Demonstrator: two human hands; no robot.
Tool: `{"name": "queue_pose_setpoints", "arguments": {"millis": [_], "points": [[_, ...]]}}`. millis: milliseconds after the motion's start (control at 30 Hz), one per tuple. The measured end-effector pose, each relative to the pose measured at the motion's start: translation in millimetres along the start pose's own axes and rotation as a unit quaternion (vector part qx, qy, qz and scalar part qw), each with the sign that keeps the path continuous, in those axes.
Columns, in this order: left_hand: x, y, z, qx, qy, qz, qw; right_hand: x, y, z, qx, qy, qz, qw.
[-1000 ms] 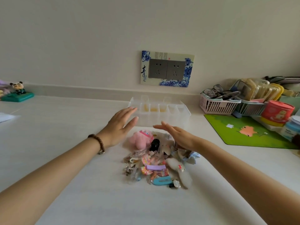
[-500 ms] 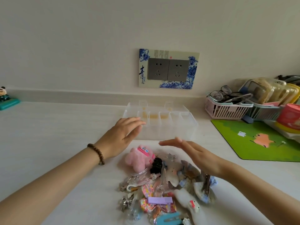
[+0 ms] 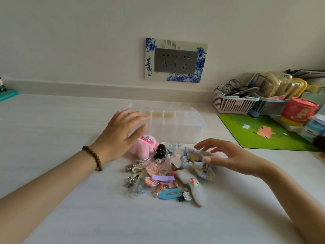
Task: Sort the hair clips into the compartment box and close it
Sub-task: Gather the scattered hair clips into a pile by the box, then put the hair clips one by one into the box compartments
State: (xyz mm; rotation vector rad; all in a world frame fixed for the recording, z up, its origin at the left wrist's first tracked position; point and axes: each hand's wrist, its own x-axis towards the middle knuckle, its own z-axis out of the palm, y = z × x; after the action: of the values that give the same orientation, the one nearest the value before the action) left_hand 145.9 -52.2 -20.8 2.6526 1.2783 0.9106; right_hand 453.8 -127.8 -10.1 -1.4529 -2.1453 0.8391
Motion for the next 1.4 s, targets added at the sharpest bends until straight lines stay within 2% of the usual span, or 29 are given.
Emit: {"name": "queue_pose_setpoints", "arguments": {"millis": [100, 200, 267, 333, 467, 633, 700, 733, 800, 867, 900, 1033, 1200, 1267, 1400], "points": [[6.1, 27.4, 5.1, -0.005, -0.005, 0.049, 0.999, -2.6, 5.6, -1.5, -0.037, 0.003, 0.038, 0.999], [15.4, 48.4, 19.6, 0.015, -0.063, 0.079, 0.995, -3.3, 10.8, -2.4, -0.056, 0.021, 0.076, 0.995], [24.1, 50.7, 27.9, 0.036, -0.104, 0.067, 0.992, -3.8, 12.3, -0.9, -0.023, 0.028, 0.075, 0.996], [31.7, 47.7, 32.6, 0.054, -0.125, 0.058, 0.989, -4.6, 12.0, 1.0, 0.055, 0.016, 0.07, 0.996], [36.4, 40.3, 37.8, 0.046, -0.108, 0.05, 0.992, -5.5, 13.9, -2.7, 0.076, 0.005, 0.052, 0.996], [35.1, 38.0, 41.4, 0.042, -0.087, 0.06, 0.994, -8.8, 20.4, -11.7, -0.03, -0.033, 0.058, 0.997], [35.0, 37.9, 41.7, 0.04, -0.083, 0.06, 0.994, -9.2, 21.3, -13.5, -0.033, -0.032, 0.062, 0.997], [34.7, 38.1, 41.8, 0.041, -0.081, 0.062, 0.994, -9.3, 20.8, -13.8, -0.018, -0.03, 0.057, 0.998], [33.8, 38.7, 42.3, 0.047, -0.078, 0.066, 0.994, -9.9, 18.6, -14.3, 0.081, -0.015, 0.033, 0.996], [32.9, 39.3, 43.1, 0.046, -0.077, 0.065, 0.994, -7.8, 13.0, -17.3, 0.193, 0.034, 0.01, 0.981], [32.8, 39.7, 43.2, 0.04, -0.077, 0.059, 0.994, -4.4, 9.3, -20.4, 0.213, 0.07, 0.005, 0.974], [34.2, 42.1, 42.7, 0.014, -0.087, 0.03, 0.996, 23.2, -5.4, -41.2, 0.144, 0.199, 0.009, 0.969], [35.8, 44.9, 43.5, 0.004, -0.098, 0.03, 0.995, 64.4, -13.8, -72.2, 0.089, 0.25, 0.03, 0.964], [35.9, 42.3, 40.6, -0.016, -0.103, 0.036, 0.994, 75.7, -15.0, -82.4, 0.029, 0.229, 0.04, 0.972], [35.2, 29.6, 33.2, -0.001, -0.064, 0.039, 0.997, 91.8, -14.8, -91.4, -0.119, 0.1, 0.045, 0.987]]}}
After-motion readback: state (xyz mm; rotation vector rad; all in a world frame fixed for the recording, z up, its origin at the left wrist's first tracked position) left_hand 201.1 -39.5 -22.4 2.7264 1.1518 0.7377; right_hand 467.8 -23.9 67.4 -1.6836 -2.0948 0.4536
